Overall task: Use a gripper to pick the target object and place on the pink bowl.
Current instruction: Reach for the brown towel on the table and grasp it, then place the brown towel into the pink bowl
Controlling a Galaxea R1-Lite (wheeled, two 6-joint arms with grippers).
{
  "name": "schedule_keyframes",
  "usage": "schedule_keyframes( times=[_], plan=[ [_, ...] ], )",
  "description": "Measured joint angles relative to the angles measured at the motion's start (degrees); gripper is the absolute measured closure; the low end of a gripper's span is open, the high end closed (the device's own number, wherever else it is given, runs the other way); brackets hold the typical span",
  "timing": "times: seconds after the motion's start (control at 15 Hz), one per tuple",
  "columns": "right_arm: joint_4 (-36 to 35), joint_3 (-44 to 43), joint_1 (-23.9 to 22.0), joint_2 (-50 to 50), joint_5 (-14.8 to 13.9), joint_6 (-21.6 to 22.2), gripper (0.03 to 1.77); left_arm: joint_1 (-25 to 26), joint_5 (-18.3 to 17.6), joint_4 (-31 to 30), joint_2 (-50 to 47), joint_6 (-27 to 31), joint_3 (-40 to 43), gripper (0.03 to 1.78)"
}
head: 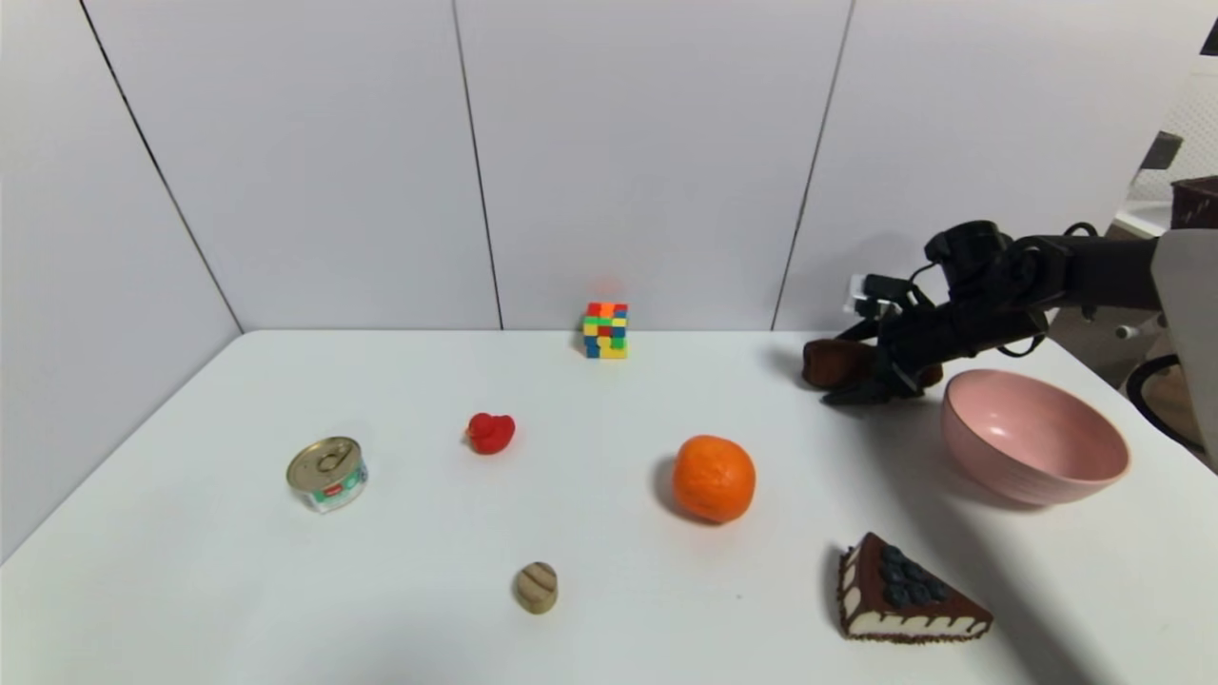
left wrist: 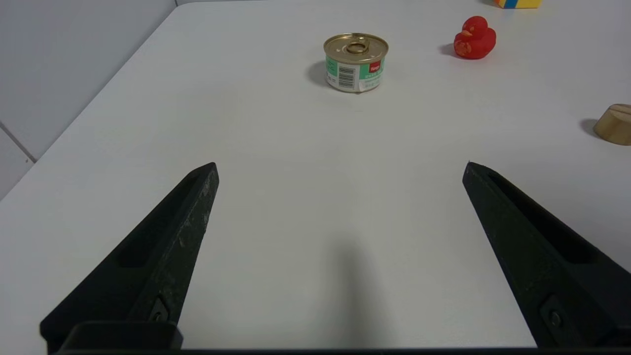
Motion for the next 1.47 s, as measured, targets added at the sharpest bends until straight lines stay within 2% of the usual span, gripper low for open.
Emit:
schedule_keyframes(
  times=[0.13, 0.2, 0.4, 0.6, 0.67, 0.73, 1.27, 1.47],
  plan=[
    [-0.1, 0.0, 0.0, 0.1, 0.0, 0.9, 0.09, 0.0, 0.0, 0.0, 0.0, 0.0, 0.0, 0.03],
    [-0.1, 0.0, 0.0, 0.1, 0.0, 1.0, 0.19, 0.0, 0.0, 0.0, 0.0, 0.0, 0.0, 0.03],
    [-0.1, 0.0, -0.2, 0.2, -0.2, 1.2, 0.68, 0.0, 0.0, 0.0, 0.0, 0.0, 0.0, 0.03],
    [-0.4, 0.0, -0.3, 0.2, -0.2, 1.7, 1.00, 0.0, 0.0, 0.0, 0.0, 0.0, 0.0, 0.03],
    [-0.4, 0.0, -0.4, 0.2, -0.2, 1.7, 1.34, 0.0, 0.0, 0.0, 0.0, 0.0, 0.0, 0.03],
    [-0.4, 0.0, -0.4, 0.2, -0.1, 1.7, 1.44, 0.0, 0.0, 0.0, 0.0, 0.0, 0.0, 0.03],
    [-0.2, 0.1, 0.5, -3.1, 0.5, 2.2, 1.44, 0.0, 0.0, 0.0, 0.0, 0.0, 0.0, 0.03],
    [-0.4, 0.1, 1.4, -6.7, 1.4, 6.3, 1.44, 0.0, 0.0, 0.0, 0.0, 0.0, 0.0, 0.03]
  ],
)
